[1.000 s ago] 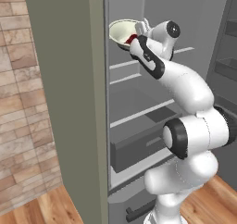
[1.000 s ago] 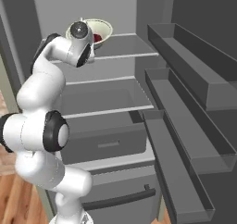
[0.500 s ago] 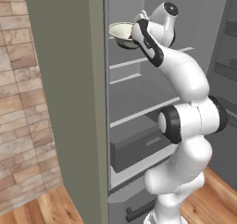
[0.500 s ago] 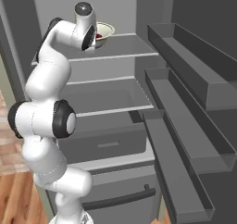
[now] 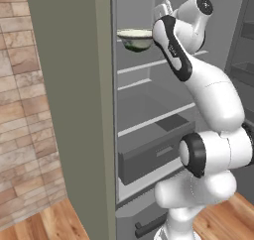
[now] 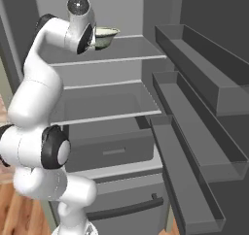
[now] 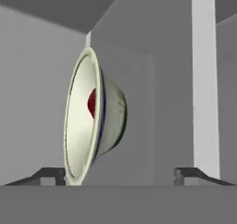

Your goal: Move the mug from next to the sink to the open cabinet. Then, move the bowl with the pear to the fridge to clear the area for faucet cleaning.

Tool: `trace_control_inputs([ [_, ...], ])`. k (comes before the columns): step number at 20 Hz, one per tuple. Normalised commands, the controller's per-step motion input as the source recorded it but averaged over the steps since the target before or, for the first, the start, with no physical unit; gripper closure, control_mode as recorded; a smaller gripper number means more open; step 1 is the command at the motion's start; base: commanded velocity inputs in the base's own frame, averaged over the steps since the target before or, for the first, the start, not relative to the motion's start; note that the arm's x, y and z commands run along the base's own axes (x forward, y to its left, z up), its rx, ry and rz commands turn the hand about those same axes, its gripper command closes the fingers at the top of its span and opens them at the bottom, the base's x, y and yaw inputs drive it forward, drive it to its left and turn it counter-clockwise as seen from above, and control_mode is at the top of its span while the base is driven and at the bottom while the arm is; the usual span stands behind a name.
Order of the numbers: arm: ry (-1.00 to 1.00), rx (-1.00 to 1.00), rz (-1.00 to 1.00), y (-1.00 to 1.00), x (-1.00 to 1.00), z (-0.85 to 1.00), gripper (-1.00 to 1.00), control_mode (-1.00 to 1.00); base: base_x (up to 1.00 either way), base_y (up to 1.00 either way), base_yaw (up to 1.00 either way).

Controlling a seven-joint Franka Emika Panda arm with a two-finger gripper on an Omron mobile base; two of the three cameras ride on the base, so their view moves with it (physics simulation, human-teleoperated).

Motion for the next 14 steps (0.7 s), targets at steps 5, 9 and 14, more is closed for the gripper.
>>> trace_control_inputs([
  [5, -0.23, 0.00, 0.00, -0.05, -1.00, -0.45, -1.00, -1.00, 0.00, 0.00, 0.00],
  [9, -0.02, 0.00, 0.00, 0.00, -1.00, -0.98, -1.00, -1.00, 0.00, 0.00, 0.00],
  [14, 0.00, 0.00, -0.01, 0.00, -1.00, -1.00, -1.00, -1.00, 0.00, 0.00, 0.00],
])
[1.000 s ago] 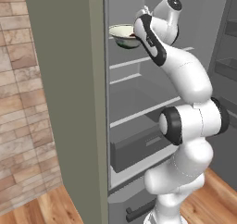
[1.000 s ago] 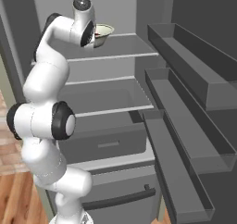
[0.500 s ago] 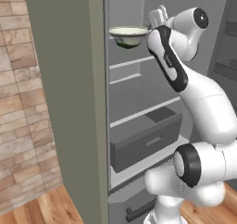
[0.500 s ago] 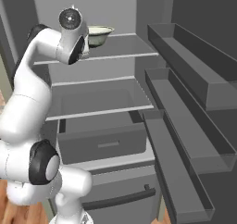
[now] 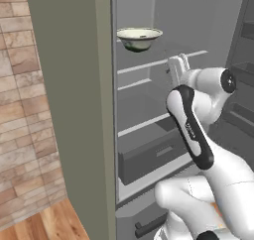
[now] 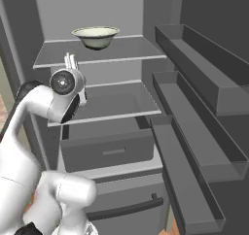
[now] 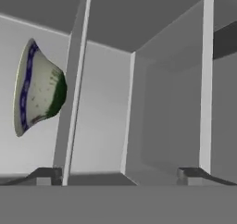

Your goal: Move the mug from next to the sink to the open cabinet. Then, move the bowl with the pear to the fridge to clear the area for faucet cleaning.

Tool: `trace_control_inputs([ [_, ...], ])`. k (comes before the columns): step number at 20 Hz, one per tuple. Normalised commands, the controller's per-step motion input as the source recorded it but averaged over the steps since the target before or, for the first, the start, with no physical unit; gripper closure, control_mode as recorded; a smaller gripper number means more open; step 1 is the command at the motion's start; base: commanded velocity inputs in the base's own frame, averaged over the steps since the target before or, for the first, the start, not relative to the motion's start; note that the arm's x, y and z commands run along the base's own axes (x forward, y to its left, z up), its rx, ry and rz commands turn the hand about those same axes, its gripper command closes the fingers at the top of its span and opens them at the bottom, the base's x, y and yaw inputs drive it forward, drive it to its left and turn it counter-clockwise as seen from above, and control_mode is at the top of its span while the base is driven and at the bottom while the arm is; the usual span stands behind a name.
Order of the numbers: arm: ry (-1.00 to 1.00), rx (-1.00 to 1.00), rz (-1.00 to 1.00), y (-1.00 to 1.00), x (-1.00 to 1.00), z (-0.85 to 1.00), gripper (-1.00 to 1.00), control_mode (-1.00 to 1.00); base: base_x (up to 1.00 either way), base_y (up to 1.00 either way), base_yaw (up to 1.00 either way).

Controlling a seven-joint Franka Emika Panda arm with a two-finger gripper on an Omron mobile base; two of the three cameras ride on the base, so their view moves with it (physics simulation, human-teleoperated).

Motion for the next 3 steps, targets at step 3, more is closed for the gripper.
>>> trace_control_inputs([
  [3, 0.00, 0.00, -0.02, 0.00, -1.00, -1.00, -1.00, -1.00, 0.00, 0.00, 0.00],
])
